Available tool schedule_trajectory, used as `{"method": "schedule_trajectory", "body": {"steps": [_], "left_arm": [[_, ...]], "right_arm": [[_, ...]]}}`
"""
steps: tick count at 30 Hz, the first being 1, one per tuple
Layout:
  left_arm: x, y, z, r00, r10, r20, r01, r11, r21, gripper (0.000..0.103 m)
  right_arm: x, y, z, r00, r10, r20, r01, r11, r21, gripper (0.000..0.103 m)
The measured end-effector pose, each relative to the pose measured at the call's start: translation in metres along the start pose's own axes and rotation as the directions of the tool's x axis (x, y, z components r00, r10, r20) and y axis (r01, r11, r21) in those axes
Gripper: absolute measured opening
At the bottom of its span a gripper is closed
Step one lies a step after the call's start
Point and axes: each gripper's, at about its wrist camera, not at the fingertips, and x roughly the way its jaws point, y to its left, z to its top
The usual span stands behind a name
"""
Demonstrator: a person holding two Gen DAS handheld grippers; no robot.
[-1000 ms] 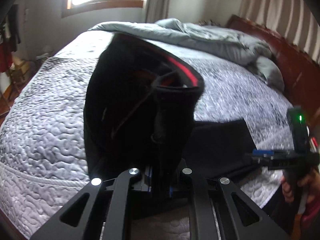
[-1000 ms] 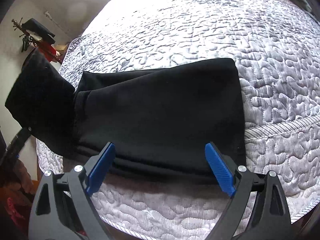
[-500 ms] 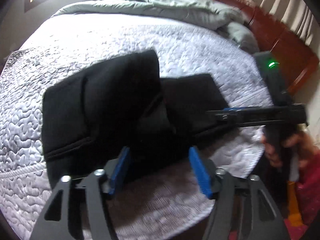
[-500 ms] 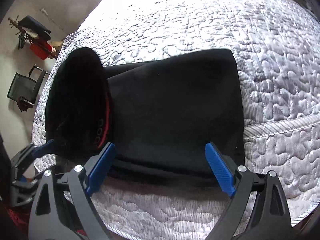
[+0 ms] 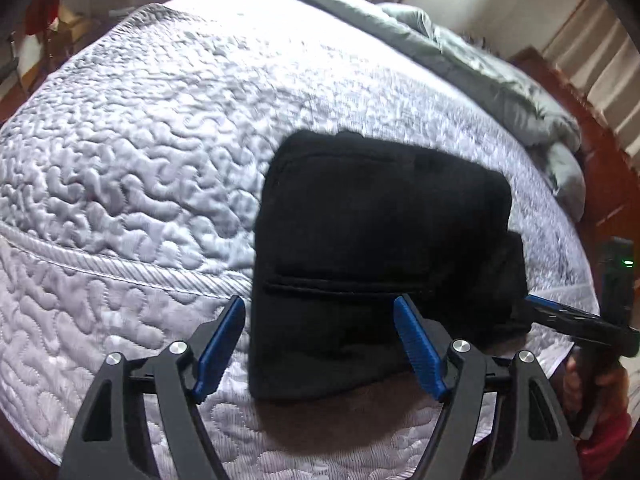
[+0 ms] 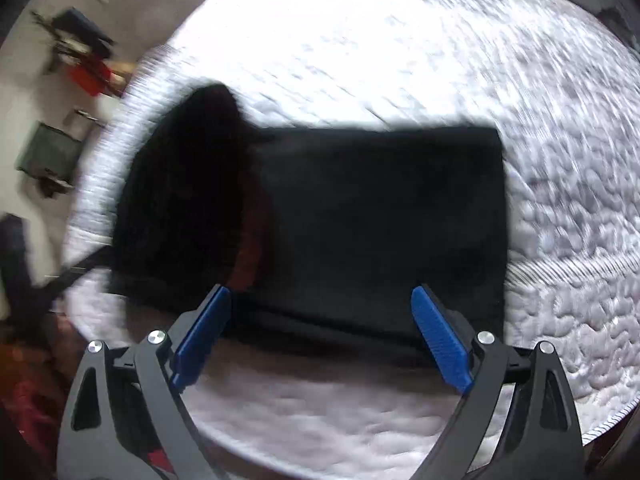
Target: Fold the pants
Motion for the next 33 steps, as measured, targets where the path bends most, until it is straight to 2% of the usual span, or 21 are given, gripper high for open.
{"method": "schedule_trajectory", "body": {"steps": [3,6,9,11,12,14,16,17,18,19,22,25,27,29,31,32,33], "left_arm": [[-0.006,0.008,0.0,0.998,0.053,0.014,-0.053,0.999,-0.01,0.079],[-0.003,0.014,0.003,0.996,0.088,-0.01,-0.088,0.996,-0.034,0.079],[-0.002,0.025,0.002,0.997,0.077,-0.024,-0.079,0.995,-0.065,0.081],[-0.001,0.026,0.001,0.997,0.078,-0.026,-0.08,0.995,-0.062,0.082],[0.0,0.025,0.0,0.996,0.083,-0.026,-0.085,0.995,-0.054,0.083],[0.003,0.023,0.0,0.994,0.108,-0.028,-0.109,0.994,-0.025,0.086],[0.007,0.022,0.0,0.993,0.112,-0.03,-0.112,0.994,-0.014,0.087],[0.009,0.022,0.001,0.994,0.109,-0.033,-0.11,0.994,-0.017,0.087],[0.009,0.023,0.001,0.994,0.105,-0.034,-0.105,0.994,-0.022,0.087],[0.009,0.024,0.001,0.994,0.101,-0.035,-0.102,0.994,-0.028,0.087],[0.006,0.025,0.003,0.995,0.099,-0.021,-0.1,0.994,-0.039,0.087],[0.003,0.022,0.005,0.993,0.119,-0.002,-0.119,0.993,-0.016,0.088],[0.012,0.019,0.005,0.99,0.138,-0.021,-0.138,0.99,0.018,0.09],[0.024,0.014,0.004,0.989,0.138,-0.052,-0.136,0.99,0.036,0.091],[0.031,0.01,0.004,0.987,0.149,-0.056,-0.147,0.988,0.047,0.093],[0.031,0.009,0.004,0.985,0.162,-0.053,-0.16,0.986,0.055,0.093],[0.031,0.009,0.005,0.985,0.167,-0.051,-0.164,0.985,0.062,0.093]], "right_arm": [[-0.014,0.036,0.007,0.997,0.07,0.023,-0.068,0.994,-0.088,0.092],[-0.004,0.065,0.011,0.99,0.141,-0.024,-0.143,0.98,-0.137,0.091],[0.019,0.072,0.017,0.993,0.092,-0.073,-0.101,0.986,-0.13,0.091],[0.033,0.069,0.02,0.991,0.088,-0.105,-0.099,0.99,-0.099,0.086],[0.04,0.067,0.021,0.987,0.104,-0.119,-0.114,0.99,-0.082,0.079],[0.049,0.065,0.029,0.988,0.085,-0.125,-0.096,0.991,-0.09,0.067],[0.053,0.067,0.031,0.989,0.067,-0.132,-0.081,0.991,-0.107,0.047],[0.052,0.069,0.031,0.987,0.083,-0.134,-0.098,0.989,-0.111,0.038],[0.048,0.07,0.031,0.987,0.093,-0.132,-0.109,0.986,-0.127,0.019],[0.042,0.071,0.032,0.987,0.102,-0.123,-0.12,0.982,-0.146,0.013],[0.014,0.072,0.028,0.982,0.165,-0.087,-0.178,0.968,-0.174,0.011],[0.002,0.065,0.024,0.977,0.205,-0.063,-0.212,0.967,-0.143,0.011],[0.007,0.05,0.018,0.984,0.161,-0.08,-0.17,0.979,-0.116,0.011],[0.032,0.033,0.011,0.983,0.116,-0.142,-0.127,0.989,-0.069,0.012],[0.046,0.021,0.006,0.98,0.126,-0.155,-0.132,0.991,-0.026,0.016],[0.045,0.016,0.006,0.976,0.162,-0.146,-0.164,0.986,0.003,0.018],[0.042,0.015,0.007,0.976,0.166,-0.141,-0.167,0.986,0.006,0.025]]}}
